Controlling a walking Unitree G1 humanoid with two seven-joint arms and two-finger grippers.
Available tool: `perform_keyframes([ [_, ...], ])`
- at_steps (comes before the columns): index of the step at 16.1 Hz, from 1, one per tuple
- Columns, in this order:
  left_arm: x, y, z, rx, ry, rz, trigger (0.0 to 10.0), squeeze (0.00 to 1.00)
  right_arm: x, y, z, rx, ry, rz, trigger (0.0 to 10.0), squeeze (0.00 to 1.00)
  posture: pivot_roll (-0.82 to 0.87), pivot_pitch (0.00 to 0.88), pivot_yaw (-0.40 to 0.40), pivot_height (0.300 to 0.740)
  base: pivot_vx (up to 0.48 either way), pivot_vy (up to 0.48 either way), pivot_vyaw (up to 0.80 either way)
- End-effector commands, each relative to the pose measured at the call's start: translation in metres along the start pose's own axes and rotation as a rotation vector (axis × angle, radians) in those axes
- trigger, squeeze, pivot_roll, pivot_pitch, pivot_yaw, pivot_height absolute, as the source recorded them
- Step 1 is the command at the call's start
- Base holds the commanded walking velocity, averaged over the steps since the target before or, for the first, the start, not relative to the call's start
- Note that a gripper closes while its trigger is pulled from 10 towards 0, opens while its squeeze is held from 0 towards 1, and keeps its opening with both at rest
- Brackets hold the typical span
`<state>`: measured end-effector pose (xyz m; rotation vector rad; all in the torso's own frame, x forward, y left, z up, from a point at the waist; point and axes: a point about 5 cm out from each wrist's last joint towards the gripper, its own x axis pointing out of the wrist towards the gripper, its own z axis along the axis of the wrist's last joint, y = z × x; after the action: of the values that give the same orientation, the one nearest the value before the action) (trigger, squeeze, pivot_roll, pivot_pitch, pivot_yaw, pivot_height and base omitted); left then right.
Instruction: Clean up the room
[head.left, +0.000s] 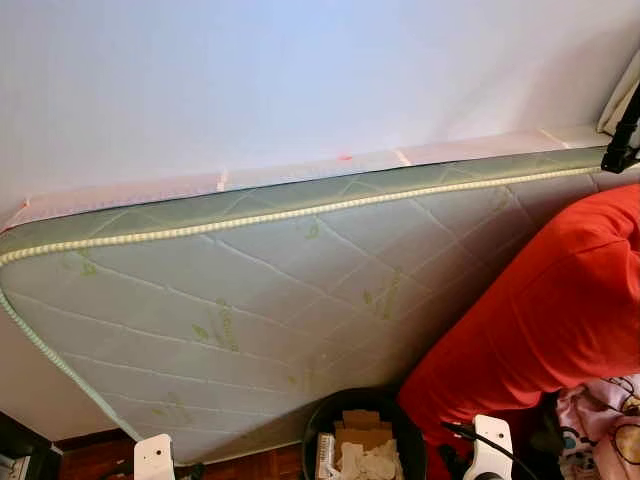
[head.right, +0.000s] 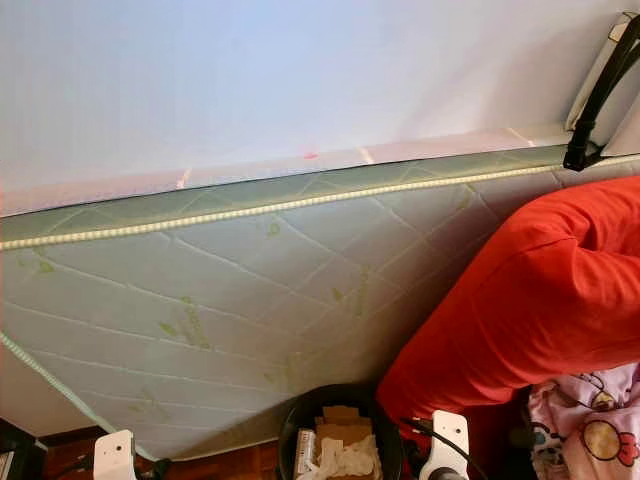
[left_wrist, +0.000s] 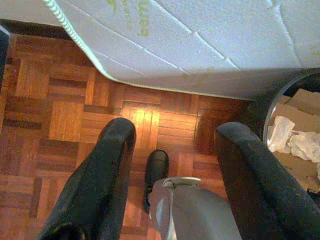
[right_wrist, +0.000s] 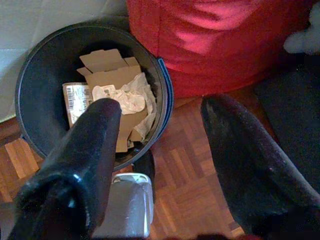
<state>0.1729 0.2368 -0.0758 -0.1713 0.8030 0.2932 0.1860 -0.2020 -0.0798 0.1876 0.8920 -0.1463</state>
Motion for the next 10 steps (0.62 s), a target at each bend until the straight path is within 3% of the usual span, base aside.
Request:
perform_keyframes([
  [1,-0.0013,0.0001,-0.0046,0.006,0.011,-0.004,10.0,0.00,-0.0007,-0.0029,-0.0007,-0.012,0.001,-0.003,10.0,0.00,0.06,0.000,-0.028,0.740,0.000,0.000,0.00],
  [10,-0.0016,-0.0011,-0.0057,0.011,0.011,-0.009,10.0,0.00,-0.0006,-0.0029,-0.0004,-0.025,0.006,0.005,10.0,0.00,0.06,0.000,-0.027,0.740,0.000,0.000,0.00],
])
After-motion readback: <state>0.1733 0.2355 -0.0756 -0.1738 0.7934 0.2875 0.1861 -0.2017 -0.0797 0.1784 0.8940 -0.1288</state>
